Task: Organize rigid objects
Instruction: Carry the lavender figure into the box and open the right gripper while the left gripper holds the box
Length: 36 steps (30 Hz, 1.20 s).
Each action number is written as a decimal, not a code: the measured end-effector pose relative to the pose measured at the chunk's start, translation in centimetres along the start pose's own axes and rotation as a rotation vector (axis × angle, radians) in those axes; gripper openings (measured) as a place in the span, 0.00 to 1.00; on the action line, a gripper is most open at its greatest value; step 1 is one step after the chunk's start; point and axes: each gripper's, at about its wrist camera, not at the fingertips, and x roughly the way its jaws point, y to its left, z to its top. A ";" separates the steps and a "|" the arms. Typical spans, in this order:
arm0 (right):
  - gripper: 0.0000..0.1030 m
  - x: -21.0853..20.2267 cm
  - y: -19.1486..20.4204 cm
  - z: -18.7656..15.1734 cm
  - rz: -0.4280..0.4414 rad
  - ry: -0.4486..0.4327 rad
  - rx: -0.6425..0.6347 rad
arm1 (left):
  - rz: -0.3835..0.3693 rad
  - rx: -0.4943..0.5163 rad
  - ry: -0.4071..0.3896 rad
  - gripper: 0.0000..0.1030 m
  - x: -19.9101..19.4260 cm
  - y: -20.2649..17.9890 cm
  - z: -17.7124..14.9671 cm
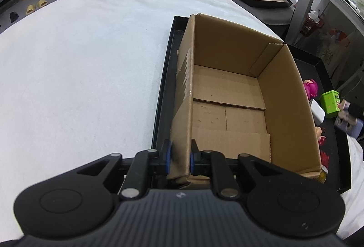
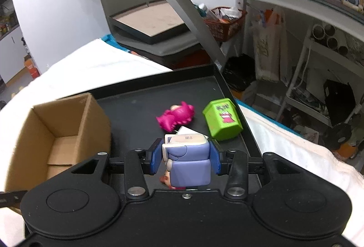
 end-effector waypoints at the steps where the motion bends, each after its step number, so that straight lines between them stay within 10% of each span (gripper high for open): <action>1: 0.41 -0.3 0.4 0.2 0.007 -0.005 -0.006 | -0.003 -0.002 0.001 0.14 0.0 0.1 0.0; 36: 0.42 -1.3 20.1 2.0 0.339 0.011 -0.305 | -0.114 -0.036 0.014 0.14 0.4 2.6 0.0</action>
